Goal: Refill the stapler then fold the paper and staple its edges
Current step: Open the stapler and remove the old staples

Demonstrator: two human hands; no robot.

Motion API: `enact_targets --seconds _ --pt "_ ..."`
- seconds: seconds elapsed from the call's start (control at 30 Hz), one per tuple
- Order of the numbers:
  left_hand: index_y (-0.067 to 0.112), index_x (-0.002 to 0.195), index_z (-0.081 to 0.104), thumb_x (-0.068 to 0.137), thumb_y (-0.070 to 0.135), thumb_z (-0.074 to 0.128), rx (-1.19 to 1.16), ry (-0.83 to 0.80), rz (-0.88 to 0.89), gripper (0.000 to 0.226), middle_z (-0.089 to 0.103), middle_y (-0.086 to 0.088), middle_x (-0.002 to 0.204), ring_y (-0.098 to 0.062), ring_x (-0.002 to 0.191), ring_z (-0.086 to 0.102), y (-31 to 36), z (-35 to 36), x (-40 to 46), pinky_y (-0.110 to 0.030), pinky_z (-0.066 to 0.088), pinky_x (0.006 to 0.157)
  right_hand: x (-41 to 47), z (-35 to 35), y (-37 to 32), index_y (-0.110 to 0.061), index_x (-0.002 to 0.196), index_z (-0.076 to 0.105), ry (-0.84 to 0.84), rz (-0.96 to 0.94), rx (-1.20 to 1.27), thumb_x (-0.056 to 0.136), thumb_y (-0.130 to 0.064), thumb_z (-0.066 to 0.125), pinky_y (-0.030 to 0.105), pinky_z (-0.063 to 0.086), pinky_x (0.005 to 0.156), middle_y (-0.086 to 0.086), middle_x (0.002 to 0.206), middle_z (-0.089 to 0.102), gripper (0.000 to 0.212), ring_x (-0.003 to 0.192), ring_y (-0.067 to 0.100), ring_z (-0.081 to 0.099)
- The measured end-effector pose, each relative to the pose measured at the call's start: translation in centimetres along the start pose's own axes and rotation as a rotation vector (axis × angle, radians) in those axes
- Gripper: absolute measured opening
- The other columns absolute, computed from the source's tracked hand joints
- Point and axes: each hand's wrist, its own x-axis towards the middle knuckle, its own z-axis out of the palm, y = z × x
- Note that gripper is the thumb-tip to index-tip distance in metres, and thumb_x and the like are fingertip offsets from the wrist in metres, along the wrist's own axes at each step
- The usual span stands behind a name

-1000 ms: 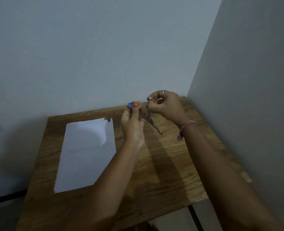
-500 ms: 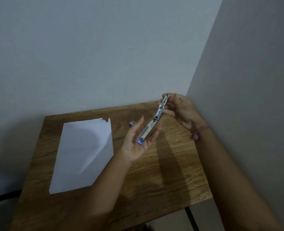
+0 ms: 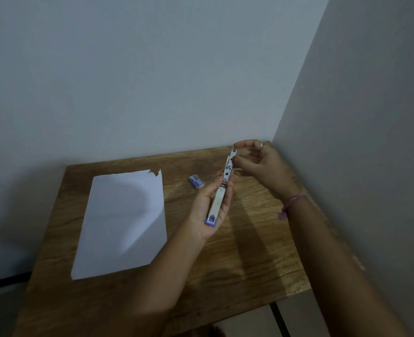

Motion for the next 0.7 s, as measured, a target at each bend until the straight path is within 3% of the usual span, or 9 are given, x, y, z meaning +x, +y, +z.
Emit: enact_targets --seconds 0.13,0.27,0.4,0.57,0.7 --pt "-0.002 0.107 0.070 0.083 0.015 0.068 -0.015 -0.007 0.017 0.030 0.072 -0.017 0.096 -0.017 0.074 0.072 -0.2 -0.1 0.0 -0.024 0.060 0.059 -0.4 0.1 -0.1 -0.002 0.110 0.060 0.044 -0.052 -0.145 0.086 -0.006 0.068 0.034 0.060 0.076 0.018 0.104 0.069 0.025 0.090 0.029 0.070" --pt "-0.001 0.106 0.072 0.081 0.016 0.069 -0.027 0.026 0.028 0.030 0.071 -0.016 0.097 -0.017 0.074 0.072 -0.1 -0.4 0.2 -0.024 0.060 0.060 -0.4 -0.1 -0.1 -0.007 0.103 0.067 0.030 -0.101 -0.272 0.086 -0.012 0.070 0.035 0.060 0.075 0.006 0.097 0.073 0.018 0.086 0.027 0.070" --pt "-0.003 0.094 0.075 0.078 0.016 0.073 0.030 0.056 0.008 0.025 0.071 -0.014 0.091 -0.016 0.070 0.072 -0.2 -0.7 0.2 -0.023 0.060 0.059 0.1 -0.2 0.3 -0.017 0.099 0.069 -0.007 -0.115 -0.330 0.085 -0.015 0.072 0.026 0.059 0.071 -0.007 0.094 0.072 0.015 0.084 0.015 0.070" --pt "-0.004 0.091 0.075 0.076 0.013 0.074 -0.008 0.053 -0.001 0.023 0.071 -0.015 0.088 -0.017 0.069 0.072 -0.3 -1.0 0.1 -0.024 0.060 0.058 0.6 0.0 0.5 -0.031 0.092 0.065 -0.044 -0.159 -0.391 0.083 -0.017 0.074 0.016 0.054 0.070 -0.009 0.092 0.072 0.019 0.082 0.002 0.069" --pt "-0.003 0.089 0.076 0.080 0.014 0.072 -0.002 0.065 -0.003 0.021 0.072 -0.014 0.086 -0.017 0.067 0.072 -0.2 -1.3 0.1 -0.024 0.060 0.055 0.9 -0.2 0.5 -0.026 0.094 0.067 -0.084 -0.164 -0.478 0.082 -0.019 0.074 0.009 0.050 0.071 -0.011 0.090 0.072 0.016 0.082 -0.003 0.068"
